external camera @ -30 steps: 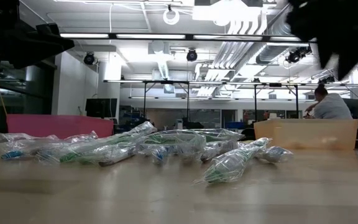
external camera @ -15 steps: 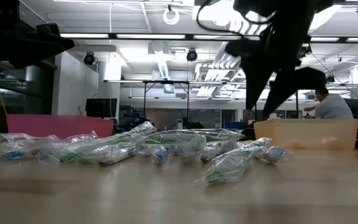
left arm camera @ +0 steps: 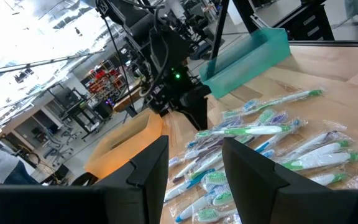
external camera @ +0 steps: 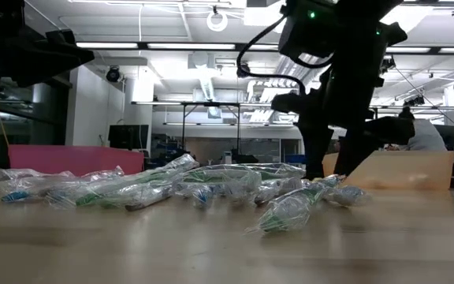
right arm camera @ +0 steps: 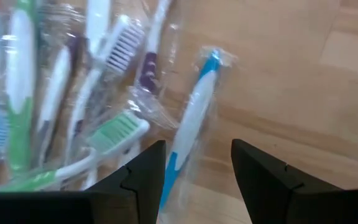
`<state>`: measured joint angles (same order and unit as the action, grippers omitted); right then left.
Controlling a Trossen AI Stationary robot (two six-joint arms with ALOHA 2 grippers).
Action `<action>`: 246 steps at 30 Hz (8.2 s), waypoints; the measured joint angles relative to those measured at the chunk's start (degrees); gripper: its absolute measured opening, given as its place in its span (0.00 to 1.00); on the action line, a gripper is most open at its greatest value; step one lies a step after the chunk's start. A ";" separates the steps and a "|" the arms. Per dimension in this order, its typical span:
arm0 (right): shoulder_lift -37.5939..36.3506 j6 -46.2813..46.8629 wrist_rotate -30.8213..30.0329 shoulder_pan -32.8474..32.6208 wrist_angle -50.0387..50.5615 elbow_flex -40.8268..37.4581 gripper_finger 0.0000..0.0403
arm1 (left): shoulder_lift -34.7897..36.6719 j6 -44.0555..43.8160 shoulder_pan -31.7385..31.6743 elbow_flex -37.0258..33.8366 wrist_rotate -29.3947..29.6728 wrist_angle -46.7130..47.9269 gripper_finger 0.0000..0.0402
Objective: Pick & Place Toothbrushes
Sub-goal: Put the blue toothbrush into the red bin, then put the purple toothbrush into the yellow bin
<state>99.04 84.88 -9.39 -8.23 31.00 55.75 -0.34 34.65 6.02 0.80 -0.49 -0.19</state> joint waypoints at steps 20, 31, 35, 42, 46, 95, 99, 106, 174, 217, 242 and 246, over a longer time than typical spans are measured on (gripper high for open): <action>0.75 3.07 3.69 0.85 4.64 -0.09 0.05 | -0.02 0.00 0.00 -0.02 -0.02 0.02 0.37; -10.83 -5.08 3.64 1.54 6.44 -0.09 0.04 | -0.01 0.01 0.01 -0.01 -0.01 0.00 0.37; -16.88 -14.35 -1.48 1.53 4.97 -0.09 0.04 | -0.02 0.02 0.00 0.00 -0.02 0.00 0.37; -24.85 -30.80 -8.38 4.27 -5.77 -0.09 0.04 | -0.01 0.02 0.01 -0.01 0.00 -0.14 0.37; -27.02 -36.64 -10.22 6.59 -13.70 -0.02 0.04 | 0.00 0.00 0.00 0.00 -0.02 -0.48 0.37; -8.81 -65.17 31.94 29.03 -59.78 7.95 0.04 | -51.00 -35.20 -20.91 30.57 8.61 -21.24 0.37; -7.18 -67.64 31.07 29.47 -54.89 12.44 0.04 | -55.90 -38.65 -31.00 33.93 -7.51 -21.38 0.37; -6.73 -71.37 26.55 31.20 -54.38 14.47 0.04 | -61.01 -48.33 -40.28 34.50 -26.82 -31.18 0.37; -10.66 -56.58 27.11 33.38 -29.05 21.88 0.61 | -54.68 -45.57 -59.02 34.53 -28.41 0.26 0.02; -17.93 -53.01 17.01 30.21 1.31 21.88 0.60 | -48.13 -24.54 -60.05 36.39 -30.47 33.40 0.43; -34.21 -46.10 2.03 33.51 26.63 21.88 0.60 | -50.28 -56.86 -33.60 38.35 -16.89 50.28 0.37; -35.80 -47.71 -2.62 33.48 30.22 21.88 0.60 | -50.32 -64.00 -28.13 38.34 -12.87 50.27 0.37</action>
<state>63.24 37.16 -12.02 25.26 61.22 77.62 -50.66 -29.35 -22.10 39.14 -13.36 50.09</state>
